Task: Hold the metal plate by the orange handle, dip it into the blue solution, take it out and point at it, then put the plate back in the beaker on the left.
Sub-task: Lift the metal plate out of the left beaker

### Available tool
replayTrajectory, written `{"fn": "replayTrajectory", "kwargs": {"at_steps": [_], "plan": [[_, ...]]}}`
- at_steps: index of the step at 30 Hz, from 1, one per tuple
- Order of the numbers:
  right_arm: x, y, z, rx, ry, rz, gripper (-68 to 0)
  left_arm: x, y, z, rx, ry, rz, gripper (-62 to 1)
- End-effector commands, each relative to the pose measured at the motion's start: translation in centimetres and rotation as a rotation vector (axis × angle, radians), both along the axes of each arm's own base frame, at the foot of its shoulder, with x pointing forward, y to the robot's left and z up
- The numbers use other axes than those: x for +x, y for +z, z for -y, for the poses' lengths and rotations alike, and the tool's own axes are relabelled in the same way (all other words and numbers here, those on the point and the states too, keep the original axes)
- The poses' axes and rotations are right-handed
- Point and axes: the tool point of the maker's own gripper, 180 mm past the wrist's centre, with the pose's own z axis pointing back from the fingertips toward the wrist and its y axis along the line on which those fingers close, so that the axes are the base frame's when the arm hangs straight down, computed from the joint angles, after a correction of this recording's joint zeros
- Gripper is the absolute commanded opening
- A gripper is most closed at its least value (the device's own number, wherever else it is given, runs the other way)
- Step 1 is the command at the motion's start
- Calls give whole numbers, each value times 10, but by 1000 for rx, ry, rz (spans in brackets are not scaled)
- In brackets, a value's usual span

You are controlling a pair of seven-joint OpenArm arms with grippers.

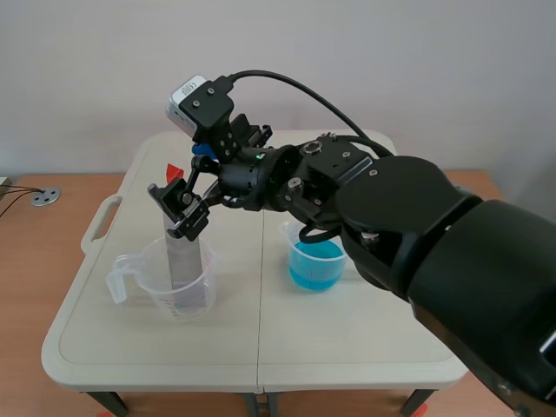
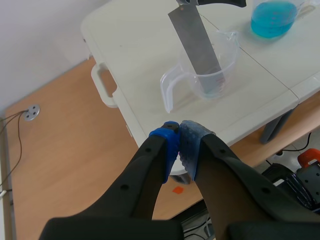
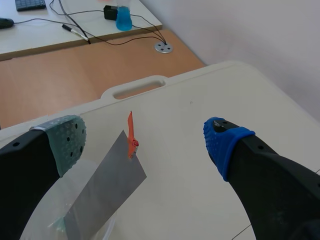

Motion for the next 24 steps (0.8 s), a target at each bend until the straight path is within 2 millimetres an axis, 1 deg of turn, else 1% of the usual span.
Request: {"fn": "replayTrajectory", "kwargs": {"at_steps": [1, 6, 14, 19, 24], "plan": [[5, 20, -8, 46, 5, 29, -197, 2, 5, 2, -19, 2, 23, -578], [5, 20, -8, 46, 5, 30, -241, 2, 5, 2, -19, 3, 23, -578], [6, 18, -7, 33, -2, 23, -360, 2, 2, 0, -8, 8, 3, -578], [7, 18, -7, 34, -5, 24, -413, 0, -3, -2, 6, 16, -23, -578], [7, 15, -6, 20, -8, 16, -481, 0, -3, -2, 6, 16, -22, -578]]}}
